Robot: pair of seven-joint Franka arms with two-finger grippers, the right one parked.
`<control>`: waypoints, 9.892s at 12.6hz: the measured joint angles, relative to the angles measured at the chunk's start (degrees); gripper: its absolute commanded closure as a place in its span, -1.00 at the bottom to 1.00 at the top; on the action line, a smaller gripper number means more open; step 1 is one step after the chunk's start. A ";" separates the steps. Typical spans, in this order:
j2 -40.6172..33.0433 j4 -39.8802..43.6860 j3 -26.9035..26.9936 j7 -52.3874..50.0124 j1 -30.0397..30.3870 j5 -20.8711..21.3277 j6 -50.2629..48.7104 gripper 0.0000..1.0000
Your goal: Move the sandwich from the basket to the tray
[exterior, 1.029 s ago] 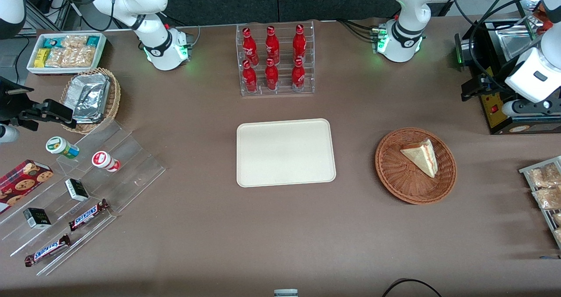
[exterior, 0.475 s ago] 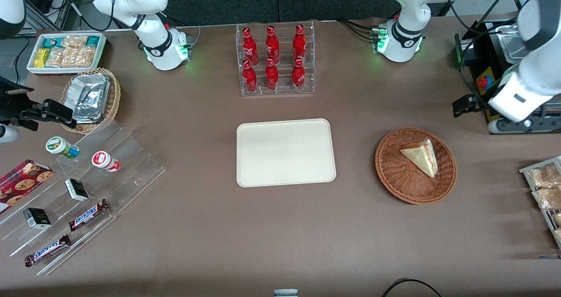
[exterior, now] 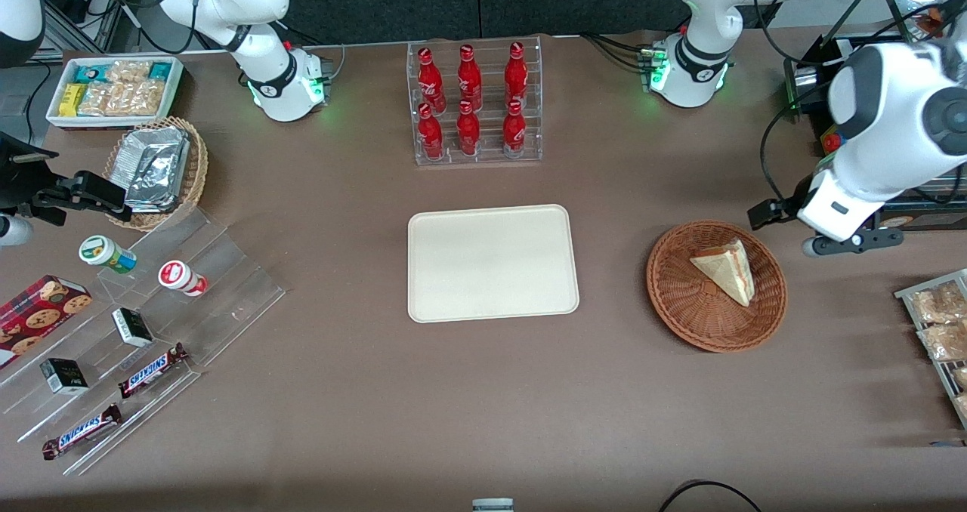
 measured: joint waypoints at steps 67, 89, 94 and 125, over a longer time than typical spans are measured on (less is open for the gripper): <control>37.06 34.60 -1.08 -30.92 -40.11 -1.49 1.47 1.00; 44.02 41.30 -0.47 -33.49 -44.95 -1.41 1.42 -1.00; 40.34 41.69 2.42 -37.12 -44.82 -1.41 -0.83 -1.00; 8.74 29.90 -3.38 10.35 -1.77 -2.10 -30.72 -1.00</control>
